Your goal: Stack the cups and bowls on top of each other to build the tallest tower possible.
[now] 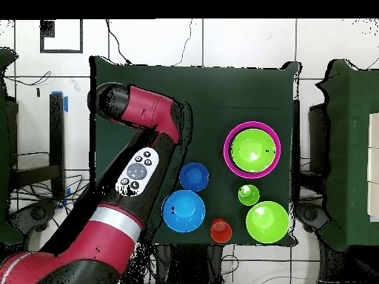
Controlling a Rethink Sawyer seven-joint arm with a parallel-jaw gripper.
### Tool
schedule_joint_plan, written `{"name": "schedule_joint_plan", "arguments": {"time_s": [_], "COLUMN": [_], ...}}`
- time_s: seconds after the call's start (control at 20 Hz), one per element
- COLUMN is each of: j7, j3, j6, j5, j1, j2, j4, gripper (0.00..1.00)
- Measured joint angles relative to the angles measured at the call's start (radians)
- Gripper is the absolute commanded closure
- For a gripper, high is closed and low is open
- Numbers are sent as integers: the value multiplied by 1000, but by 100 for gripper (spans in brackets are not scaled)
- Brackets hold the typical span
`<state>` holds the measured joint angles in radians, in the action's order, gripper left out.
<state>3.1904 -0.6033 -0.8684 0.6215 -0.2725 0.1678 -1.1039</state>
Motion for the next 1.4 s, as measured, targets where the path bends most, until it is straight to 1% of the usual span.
{"name": "schedule_joint_plan", "arguments": {"time_s": [0.1, 0.25, 0.55, 0.75, 1.0, 1.4], "j7": [0, 1, 1, 1, 1, 1], "j3": [-8, -59, -118, -139, -145, -145], "j6": [-6, -53, -116, -125, -125, -125], "j5": [0, 0, 0, 0, 1, 1], "j1": [0, 0, -1, -3, -14, -75], "j2": [-4, -23, -37, -36, -28, 10], "j4": [6, 43, 91, 100, 94, 23], "gripper": [0, 0, 0, 0, 0, 0]}}
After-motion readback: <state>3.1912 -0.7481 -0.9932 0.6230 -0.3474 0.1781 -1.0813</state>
